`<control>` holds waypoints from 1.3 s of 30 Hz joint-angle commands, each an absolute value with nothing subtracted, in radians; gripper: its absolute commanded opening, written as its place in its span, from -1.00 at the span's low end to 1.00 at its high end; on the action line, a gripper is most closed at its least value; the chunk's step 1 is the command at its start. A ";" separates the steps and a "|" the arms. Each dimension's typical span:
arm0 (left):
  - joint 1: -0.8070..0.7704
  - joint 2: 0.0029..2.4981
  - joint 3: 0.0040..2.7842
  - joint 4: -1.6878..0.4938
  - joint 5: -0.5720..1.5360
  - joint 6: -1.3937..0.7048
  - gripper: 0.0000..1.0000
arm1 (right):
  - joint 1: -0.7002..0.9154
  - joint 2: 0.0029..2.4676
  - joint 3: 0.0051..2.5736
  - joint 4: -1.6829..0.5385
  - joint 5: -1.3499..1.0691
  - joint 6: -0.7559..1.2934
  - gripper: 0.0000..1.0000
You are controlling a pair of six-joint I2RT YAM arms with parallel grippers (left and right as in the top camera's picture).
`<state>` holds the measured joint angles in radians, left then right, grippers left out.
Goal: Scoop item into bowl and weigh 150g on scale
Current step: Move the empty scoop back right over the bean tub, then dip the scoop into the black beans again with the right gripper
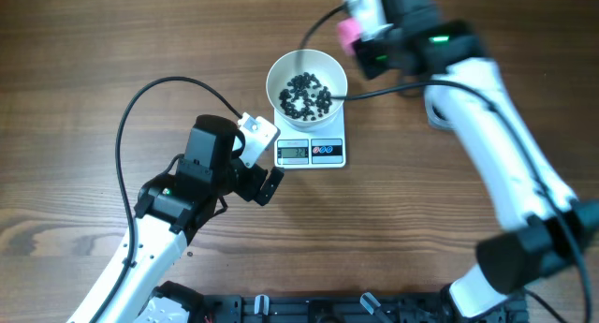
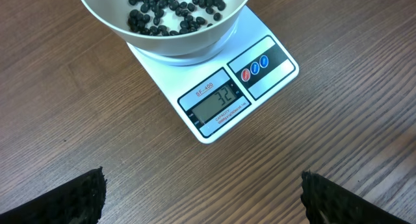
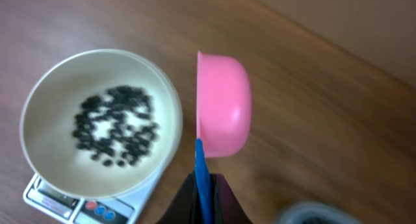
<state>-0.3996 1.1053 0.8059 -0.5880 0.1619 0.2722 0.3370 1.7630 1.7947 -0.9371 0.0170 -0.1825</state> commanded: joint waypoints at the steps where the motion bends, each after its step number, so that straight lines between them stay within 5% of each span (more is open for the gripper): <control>1: -0.395 1.109 0.802 -0.588 0.167 0.281 1.00 | 0.213 1.642 1.833 -0.999 -0.031 -0.112 -0.91; 12: -0.395 1.109 0.802 -0.588 0.167 0.281 1.00 | -0.047 1.634 1.802 -1.259 0.047 -0.116 -0.91; 39: -0.395 1.109 0.802 -0.588 0.167 0.281 1.00 | -0.049 1.860 1.677 -1.213 0.345 -0.023 -0.91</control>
<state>-0.3996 1.1053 0.8059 -0.5880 0.1623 0.2722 -0.0494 1.8397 1.6814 -1.2251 0.2493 -0.0582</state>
